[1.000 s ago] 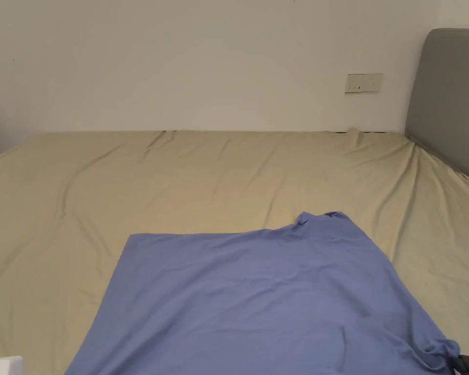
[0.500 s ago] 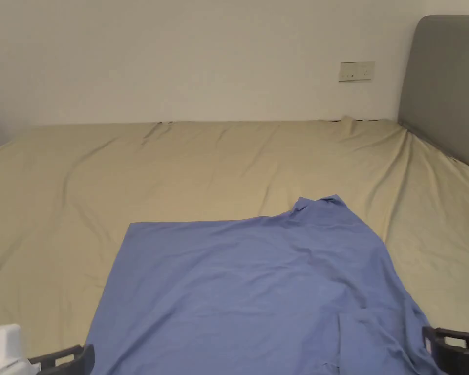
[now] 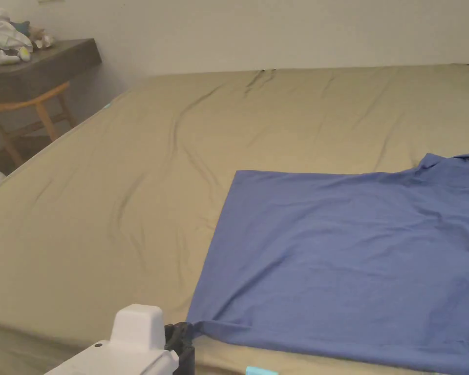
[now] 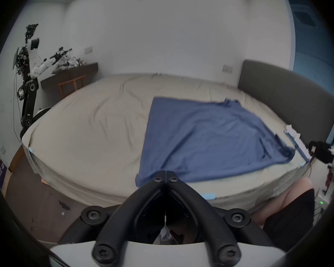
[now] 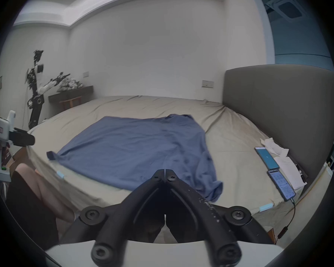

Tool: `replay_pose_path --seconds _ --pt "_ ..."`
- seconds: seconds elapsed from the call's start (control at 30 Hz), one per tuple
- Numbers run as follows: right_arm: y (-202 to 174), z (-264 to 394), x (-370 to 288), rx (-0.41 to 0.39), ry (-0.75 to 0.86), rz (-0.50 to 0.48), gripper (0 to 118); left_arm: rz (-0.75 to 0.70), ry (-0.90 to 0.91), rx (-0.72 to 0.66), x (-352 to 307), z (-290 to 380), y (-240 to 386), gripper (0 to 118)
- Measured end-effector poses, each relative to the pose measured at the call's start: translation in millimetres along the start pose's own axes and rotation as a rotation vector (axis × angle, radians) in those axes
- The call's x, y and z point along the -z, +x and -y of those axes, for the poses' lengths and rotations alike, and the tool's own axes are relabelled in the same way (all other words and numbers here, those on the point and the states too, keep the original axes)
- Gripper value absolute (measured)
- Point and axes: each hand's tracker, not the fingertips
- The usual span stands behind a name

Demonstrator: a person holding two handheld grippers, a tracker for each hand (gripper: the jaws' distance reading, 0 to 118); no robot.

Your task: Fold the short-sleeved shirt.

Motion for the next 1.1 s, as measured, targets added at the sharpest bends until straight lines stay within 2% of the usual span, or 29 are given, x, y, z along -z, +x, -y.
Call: replay_pose_path --seconds 0.07,0.13,0.17,0.23,0.27,0.4,0.43,0.47,0.5,0.53,0.57,0.6,0.63,0.73,0.87,0.93,0.97,1.0,1.03,1.07,1.1 --pt "-4 3 4 0.007 -0.020 -0.018 2 -0.028 -0.022 -0.022 17 5 -1 1" --pt "-9 5 12 0.012 -0.036 -0.039 2 -0.056 -0.059 -0.013 32 8 -7 10" --pt "-11 6 13 0.007 -0.040 -0.044 2 -0.074 -0.072 -0.010 36 8 -10 40" --pt "-15 6 19 -0.012 -0.049 -0.059 2 -0.078 -0.048 -0.021 46 9 -14 118" --pt "-16 6 21 -0.017 -0.054 -0.067 2 -0.079 -0.021 -0.018 45 7 -16 118" --pt "-23 5 34 -0.007 -0.084 -0.097 2 -0.096 -0.057 -0.003 78 -1 -22 115" --pt "-26 4 35 -0.010 -0.086 -0.101 2 -0.100 -0.068 0.010 86 -2 -23 112" --pt "-28 4 37 -0.016 -0.086 -0.104 2 -0.086 -0.094 0.034 93 0 -24 102" --pt "-31 1 37 -0.029 -0.087 -0.109 2 -0.070 -0.124 0.065 98 1 -22 85" --pt "-33 0 37 -0.039 -0.088 -0.113 2 -0.057 -0.141 0.096 102 3 -20 52" --pt "-34 0 38 -0.047 -0.088 -0.117 2 -0.059 -0.150 0.120 103 5 -18 26" --pt "-35 -1 38 -0.058 -0.096 -0.123 2 -0.052 -0.149 0.132 102 9 -16 11" --pt "-33 0 38 -0.069 -0.102 -0.126 2 -0.042 -0.134 0.129 99 11 -15 5" --pt "-31 2 37 -0.083 -0.113 -0.113 2 -0.046 -0.109 0.128 90 14 -13 3" --pt "-24 4 38 -0.059 -0.143 -0.101 2 -0.006 -0.060 0.068 78 8 -18 2" --pt "-17 3 36 -0.053 -0.153 -0.063 3 0.005 -0.037 0.042 71 2 -19 2" --pt "-11 2 37 -0.051 -0.162 -0.024 8 0.008 -0.031 0.039 69 -1 -19 2" --pt "-3 1 38 -0.031 -0.178 0.012 22 0.010 -0.028 0.039 68 -3 -21 2" --pt "13 2 42 -0.010 -0.203 0.032 61 0.015 -0.023 0.042 67 -6 -22 2" --pt "24 0 46 0.002 -0.246 0.023 61 0.016 -0.023 0.045 69 -9 -22 2" --pt "36 0 50 0.015 -0.279 0.051 71 0.016 -0.029 0.045 71 -12 -23 2"
